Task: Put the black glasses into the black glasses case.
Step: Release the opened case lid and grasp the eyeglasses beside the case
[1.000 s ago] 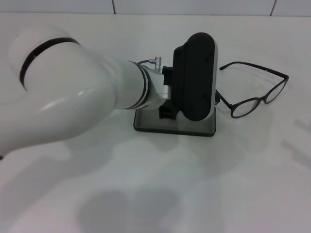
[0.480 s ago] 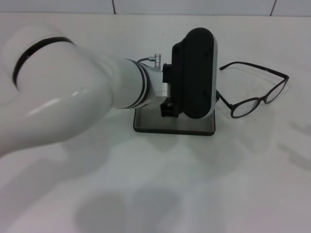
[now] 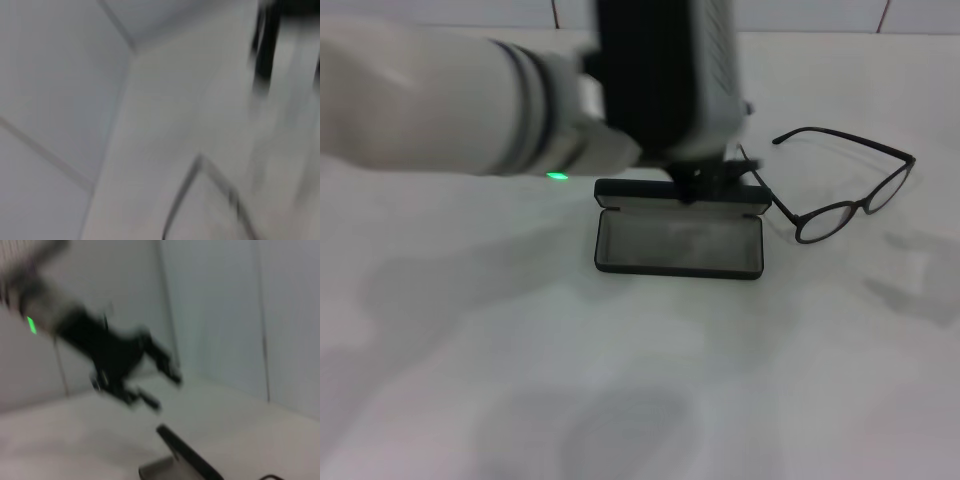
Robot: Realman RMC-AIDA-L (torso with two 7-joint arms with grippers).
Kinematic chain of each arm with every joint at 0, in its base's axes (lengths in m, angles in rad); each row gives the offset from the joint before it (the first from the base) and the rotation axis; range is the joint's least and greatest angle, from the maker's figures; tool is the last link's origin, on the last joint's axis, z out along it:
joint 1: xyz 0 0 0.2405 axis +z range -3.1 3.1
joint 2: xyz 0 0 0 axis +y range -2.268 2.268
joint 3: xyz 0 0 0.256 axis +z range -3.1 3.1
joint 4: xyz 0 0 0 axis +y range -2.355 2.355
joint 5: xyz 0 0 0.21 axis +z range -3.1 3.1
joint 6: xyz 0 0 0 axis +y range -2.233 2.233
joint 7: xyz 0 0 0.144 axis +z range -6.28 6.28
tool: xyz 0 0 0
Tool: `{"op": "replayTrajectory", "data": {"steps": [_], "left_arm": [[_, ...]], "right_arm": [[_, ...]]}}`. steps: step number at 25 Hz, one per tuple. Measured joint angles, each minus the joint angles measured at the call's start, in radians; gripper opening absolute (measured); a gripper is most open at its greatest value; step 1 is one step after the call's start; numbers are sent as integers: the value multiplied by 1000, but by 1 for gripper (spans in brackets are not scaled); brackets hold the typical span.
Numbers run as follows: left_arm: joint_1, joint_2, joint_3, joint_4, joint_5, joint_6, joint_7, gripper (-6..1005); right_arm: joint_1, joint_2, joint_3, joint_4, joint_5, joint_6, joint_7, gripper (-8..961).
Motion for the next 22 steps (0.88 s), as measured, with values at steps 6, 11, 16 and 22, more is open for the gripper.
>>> {"op": "replayTrajectory", "data": {"steps": [6,11,16,22], "left_arm": [[128,0,-200,28,-473,12,189,445],[237,0,-261,-100,-763,41,403,442],[299,0,-294,-188,-916,141,568,438],[336,0,-391,-281,-1048,248,633,432]], "right_arm": [[99,-21,-302,-358,-135,52,268,679],[288,-43,-480,-397,-342,20,422,677],[418,12,-616,-405,-535,19,465,673],[536,49,-740,-285,-652,145,456,665]]}}
